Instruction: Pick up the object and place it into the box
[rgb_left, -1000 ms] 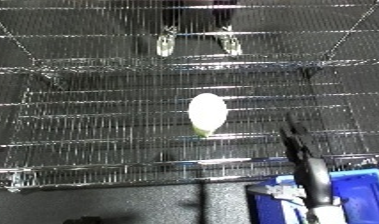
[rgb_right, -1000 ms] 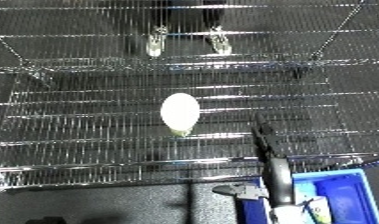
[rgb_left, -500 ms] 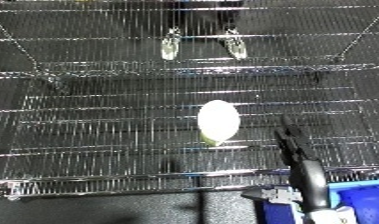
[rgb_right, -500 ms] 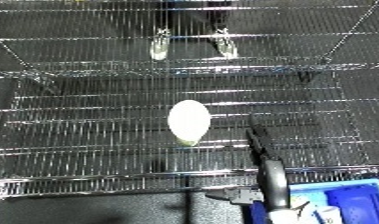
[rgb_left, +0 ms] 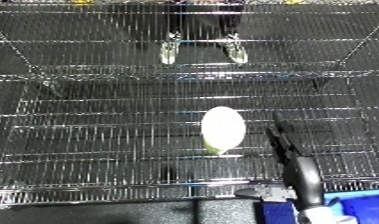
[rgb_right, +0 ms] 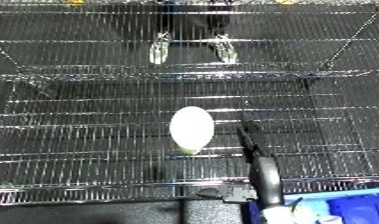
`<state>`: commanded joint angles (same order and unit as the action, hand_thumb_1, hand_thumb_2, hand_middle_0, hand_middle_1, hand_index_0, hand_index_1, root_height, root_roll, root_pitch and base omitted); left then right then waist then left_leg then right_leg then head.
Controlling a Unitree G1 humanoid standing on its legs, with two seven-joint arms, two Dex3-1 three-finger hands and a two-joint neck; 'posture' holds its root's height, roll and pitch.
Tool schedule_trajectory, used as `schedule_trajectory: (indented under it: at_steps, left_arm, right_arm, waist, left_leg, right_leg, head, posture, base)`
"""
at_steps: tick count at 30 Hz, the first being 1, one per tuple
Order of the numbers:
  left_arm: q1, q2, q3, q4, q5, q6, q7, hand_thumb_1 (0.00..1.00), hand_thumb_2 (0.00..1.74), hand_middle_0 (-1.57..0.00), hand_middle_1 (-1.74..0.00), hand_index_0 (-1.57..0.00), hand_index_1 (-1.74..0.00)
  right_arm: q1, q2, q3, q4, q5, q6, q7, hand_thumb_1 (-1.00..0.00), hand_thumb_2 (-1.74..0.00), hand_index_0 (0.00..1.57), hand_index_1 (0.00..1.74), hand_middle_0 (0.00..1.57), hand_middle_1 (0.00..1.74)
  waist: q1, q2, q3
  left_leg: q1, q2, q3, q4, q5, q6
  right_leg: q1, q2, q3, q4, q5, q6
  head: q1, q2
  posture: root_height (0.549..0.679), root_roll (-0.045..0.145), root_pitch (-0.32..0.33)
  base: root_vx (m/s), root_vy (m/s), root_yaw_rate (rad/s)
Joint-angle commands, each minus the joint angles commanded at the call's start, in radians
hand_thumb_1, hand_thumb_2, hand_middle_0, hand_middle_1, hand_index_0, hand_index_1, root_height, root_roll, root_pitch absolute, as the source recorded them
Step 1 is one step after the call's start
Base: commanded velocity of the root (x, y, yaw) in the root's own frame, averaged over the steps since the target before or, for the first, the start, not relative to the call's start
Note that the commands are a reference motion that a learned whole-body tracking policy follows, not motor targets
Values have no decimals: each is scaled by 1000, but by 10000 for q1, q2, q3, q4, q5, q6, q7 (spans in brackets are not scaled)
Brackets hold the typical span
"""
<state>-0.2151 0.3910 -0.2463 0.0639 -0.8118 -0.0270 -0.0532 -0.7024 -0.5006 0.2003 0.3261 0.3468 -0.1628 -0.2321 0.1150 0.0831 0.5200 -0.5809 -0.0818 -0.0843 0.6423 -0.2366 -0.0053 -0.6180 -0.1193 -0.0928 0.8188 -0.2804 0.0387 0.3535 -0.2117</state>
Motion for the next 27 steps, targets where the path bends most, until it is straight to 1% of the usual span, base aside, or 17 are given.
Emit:
schedule_trajectory:
  at_steps: [4,10,15,19,26,27]
  left_arm:
    - [69,39,-81,-112,-61,-55,37,1000,1740,-1570,-1740,-1570,-1740]
    - [177,114,-146,-246,-148,-122,29,1000,1740,-1570,-1740,-1570,-1740]
    - [236,184,-227,-371,-233,-193,-2,1000,1740,-1570,-1740,-1570,-1740]
    - [223,217,-339,-448,-322,-227,38,1000,1740,-1570,-1740,-1570,-1740]
    - [246,193,-481,-492,-416,-388,116,1000,1740,-1570,-1740,-1570,-1740]
    - [254,192,-496,-510,-420,-403,121,1000,1740,-1570,-1740,-1570,-1740]
  right_arm:
    - [-368,-149,53,85,-65,9,-50,0,0,0,0,0,0]
    - [-848,-387,162,284,-52,12,-116,0,0,0,0,0,0]
    - [-1262,-507,321,512,-1,-33,-160,0,0,0,0,0,0]
    - [-1677,-523,492,772,37,-79,-157,0,0,0,0,0,0]
    - [-2360,-489,773,1143,-17,-46,-139,0,0,0,0,0,0]
    - [-2448,-485,808,1200,-31,-37,-142,-50,-87,79,87,79,87]
  waist:
    - [79,97,0]
    - [214,211,0]
    - [341,312,0]
    - [443,402,0]
    - [590,533,0]
    - [614,553,0]
  left_leg:
    - [-372,-59,48,146,-26,49]
    - [-841,-136,76,397,-104,127]
    - [-1157,-215,86,603,-167,181]
    - [-1353,-273,78,727,-210,212]
    - [-1546,-349,67,863,-274,259]
    - [-1567,-360,67,877,-279,268]
  right_leg:
    - [-381,29,-21,175,-30,-25]
    - [-861,42,-43,454,-92,-52]
    - [-1161,35,-76,634,-123,-65]
    - [-1344,15,-97,731,-146,-77]
    - [-1558,-6,-90,880,-212,-121]
    - [-1582,-12,-89,899,-218,-126]
  head:
    - [314,405]
    - [620,884]
    - [868,1081]
    - [1079,1062]
    - [1140,1211]
    - [1175,1235]
  posture:
    - [631,42,178]
    - [626,39,206]
    - [623,37,222]
    - [621,37,232]
    - [618,37,242]
    - [618,37,243]
  base:
    - [1,29,1]
    - [-1,21,5]
    - [1,17,8]
    - [4,22,15]
    - [5,24,17]
    - [2,17,22]
